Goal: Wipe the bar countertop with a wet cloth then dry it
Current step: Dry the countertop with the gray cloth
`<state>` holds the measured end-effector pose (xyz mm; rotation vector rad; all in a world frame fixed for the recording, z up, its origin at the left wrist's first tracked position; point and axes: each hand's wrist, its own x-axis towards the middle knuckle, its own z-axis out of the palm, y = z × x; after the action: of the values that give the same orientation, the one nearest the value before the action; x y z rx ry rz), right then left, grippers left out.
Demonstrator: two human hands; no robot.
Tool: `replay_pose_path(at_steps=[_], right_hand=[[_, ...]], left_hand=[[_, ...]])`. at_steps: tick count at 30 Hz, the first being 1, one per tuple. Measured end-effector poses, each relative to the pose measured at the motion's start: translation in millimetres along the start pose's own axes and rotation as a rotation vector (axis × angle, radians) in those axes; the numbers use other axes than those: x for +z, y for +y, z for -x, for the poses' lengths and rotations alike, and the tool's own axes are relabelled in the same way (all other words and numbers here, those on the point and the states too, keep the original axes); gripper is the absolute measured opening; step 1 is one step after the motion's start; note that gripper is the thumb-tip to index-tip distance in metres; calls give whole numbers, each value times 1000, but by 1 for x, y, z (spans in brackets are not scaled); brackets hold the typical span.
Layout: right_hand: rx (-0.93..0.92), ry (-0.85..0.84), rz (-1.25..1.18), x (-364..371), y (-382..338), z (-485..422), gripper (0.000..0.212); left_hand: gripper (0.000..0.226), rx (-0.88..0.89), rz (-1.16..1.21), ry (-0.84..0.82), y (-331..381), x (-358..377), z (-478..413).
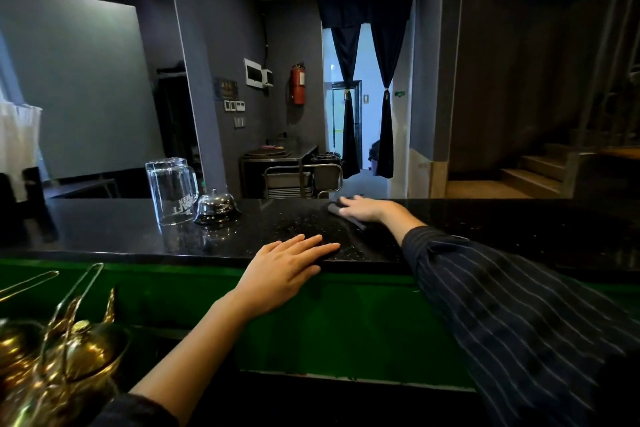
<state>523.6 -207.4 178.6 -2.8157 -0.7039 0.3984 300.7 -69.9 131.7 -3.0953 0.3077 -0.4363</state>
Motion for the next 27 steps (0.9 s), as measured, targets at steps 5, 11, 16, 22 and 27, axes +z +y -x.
replay_pose_path(at_steps=[5, 11, 16, 22, 27], right_hand=[[306, 254, 87, 12, -21, -12, 66], [-118, 82, 131, 34, -95, 2, 61], [-24, 73, 60, 16, -13, 29, 70], [515, 301, 53, 18, 1, 45, 63], [317, 281, 106, 44, -101, 53, 64]], left_hand=[[62, 15, -16, 56, -3, 4, 0], [55, -8, -88, 113, 1, 4, 8], [69, -167, -147, 214, -41, 15, 53], [116, -241, -161, -44, -51, 4, 64], [124, -259, -186, -61, -50, 5, 65]])
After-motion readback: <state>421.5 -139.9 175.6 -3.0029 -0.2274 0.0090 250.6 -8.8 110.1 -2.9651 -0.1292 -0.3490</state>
